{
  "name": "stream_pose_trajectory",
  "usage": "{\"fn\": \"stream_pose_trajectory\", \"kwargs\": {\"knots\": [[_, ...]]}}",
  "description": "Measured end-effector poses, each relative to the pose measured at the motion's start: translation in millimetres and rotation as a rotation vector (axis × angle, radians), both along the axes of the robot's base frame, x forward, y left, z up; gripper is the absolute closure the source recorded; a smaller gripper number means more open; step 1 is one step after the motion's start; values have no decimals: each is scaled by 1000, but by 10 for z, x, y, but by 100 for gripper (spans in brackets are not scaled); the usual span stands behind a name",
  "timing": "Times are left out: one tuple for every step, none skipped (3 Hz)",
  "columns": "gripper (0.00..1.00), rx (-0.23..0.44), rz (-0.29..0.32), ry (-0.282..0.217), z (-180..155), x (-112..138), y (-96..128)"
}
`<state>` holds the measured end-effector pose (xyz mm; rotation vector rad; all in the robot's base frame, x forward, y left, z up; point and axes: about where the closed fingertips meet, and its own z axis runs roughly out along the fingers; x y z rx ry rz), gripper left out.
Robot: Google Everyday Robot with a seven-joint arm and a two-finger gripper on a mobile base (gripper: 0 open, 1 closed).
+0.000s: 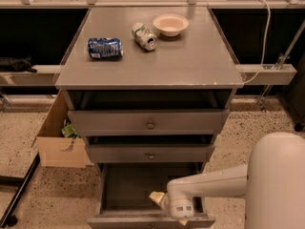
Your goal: Close bottom drawer
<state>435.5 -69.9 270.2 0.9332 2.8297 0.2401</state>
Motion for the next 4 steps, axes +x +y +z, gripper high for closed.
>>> {"fn": "stream_pose_trajectory", "kwargs": {"knots": [[0, -14, -5, 66, -309, -79, -104], [0, -40, -25, 158, -801, -378, -414], [0, -50, -56, 234, -1165, -781, -728], [0, -50, -56, 234, -1163, -781, -728]]}}
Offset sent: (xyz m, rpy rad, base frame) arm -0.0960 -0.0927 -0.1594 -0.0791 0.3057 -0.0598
